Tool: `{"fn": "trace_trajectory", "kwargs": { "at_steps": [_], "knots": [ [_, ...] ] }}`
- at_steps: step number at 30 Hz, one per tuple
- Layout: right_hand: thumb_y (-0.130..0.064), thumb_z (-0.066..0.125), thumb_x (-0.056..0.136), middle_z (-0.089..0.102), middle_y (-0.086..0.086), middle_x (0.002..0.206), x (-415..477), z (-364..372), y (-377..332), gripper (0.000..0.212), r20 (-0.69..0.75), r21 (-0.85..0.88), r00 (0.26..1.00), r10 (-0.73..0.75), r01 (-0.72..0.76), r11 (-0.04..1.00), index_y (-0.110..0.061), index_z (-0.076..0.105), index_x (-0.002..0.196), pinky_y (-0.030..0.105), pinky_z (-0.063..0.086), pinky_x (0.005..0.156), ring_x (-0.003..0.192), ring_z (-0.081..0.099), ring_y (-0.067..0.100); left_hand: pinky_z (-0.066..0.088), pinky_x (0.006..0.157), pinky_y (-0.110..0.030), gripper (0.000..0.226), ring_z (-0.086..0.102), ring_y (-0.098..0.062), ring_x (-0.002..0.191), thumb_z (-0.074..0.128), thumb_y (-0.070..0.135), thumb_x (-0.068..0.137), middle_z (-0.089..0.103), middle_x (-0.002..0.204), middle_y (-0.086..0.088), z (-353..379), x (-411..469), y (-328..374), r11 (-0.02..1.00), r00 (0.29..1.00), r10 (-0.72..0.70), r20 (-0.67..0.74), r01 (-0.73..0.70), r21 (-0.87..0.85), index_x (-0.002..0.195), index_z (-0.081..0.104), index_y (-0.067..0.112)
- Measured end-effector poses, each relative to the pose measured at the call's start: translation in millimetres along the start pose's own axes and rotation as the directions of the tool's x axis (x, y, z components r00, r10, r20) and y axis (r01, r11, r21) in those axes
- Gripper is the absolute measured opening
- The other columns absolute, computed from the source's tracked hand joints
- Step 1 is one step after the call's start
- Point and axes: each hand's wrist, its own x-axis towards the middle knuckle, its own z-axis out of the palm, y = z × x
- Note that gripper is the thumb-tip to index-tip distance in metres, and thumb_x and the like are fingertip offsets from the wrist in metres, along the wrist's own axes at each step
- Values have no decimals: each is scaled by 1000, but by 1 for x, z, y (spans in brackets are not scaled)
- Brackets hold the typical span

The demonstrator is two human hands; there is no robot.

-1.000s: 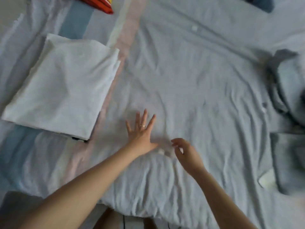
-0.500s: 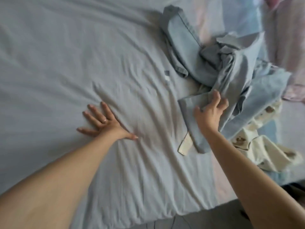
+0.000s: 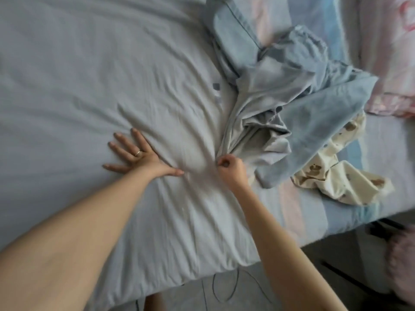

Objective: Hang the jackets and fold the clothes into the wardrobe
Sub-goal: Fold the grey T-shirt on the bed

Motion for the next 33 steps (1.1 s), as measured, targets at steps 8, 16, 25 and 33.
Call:
{"fn": "trace_trajectory", "kwargs": {
  "at_steps": [8, 16, 25, 33],
  "knots": [
    [-11, 57, 78, 58, 6, 87, -217, 110, -37, 25, 591, -76, 797, -124, 208, 975, -15, 44, 100, 39, 42, 66, 72, 54, 25, -6, 117, -48, 62, -14, -20, 146, 36, 55, 95, -3, 160, -2, -1, -49, -94, 842, 787, 539, 301, -503, -194, 150, 23, 28],
    [-16, 64, 58, 67, -1, 68, -315, 69, -120, 33, 198, -309, 792, -578, 610, 730, -19, 65, 91, 18, 25, 39, 47, 60, 21, 14, 118, -45, 40, 42, -9, 132, 39, 72, 76, 59, 128, 13, -32, -183, -240, 563, 601, 782, 167, -565, -603, 97, 65, 50],
    [-10, 61, 70, 63, -5, 82, -372, -60, -257, 22, -210, -354, 625, -752, 668, 655, -22, 63, 89, 24, 27, 47, 60, 59, 23, 19, 93, -33, 20, 39, 7, 79, 44, 54, 66, 39, 61, 13, -196, -288, -266, 521, 443, 795, -415, -848, 93, 70, 42, 35],
    [-3, 62, 69, 65, 0, 91, -417, -144, -343, 23, -619, -183, 488, -615, 673, 717, -19, 66, 84, 27, 32, 56, 74, 58, 25, 39, 57, -35, 25, 47, -14, 56, 64, 19, 70, 47, 54, 4, -305, -356, -321, 638, 572, 664, -481, -769, -35, 64, 47, 37]
  ]
}}
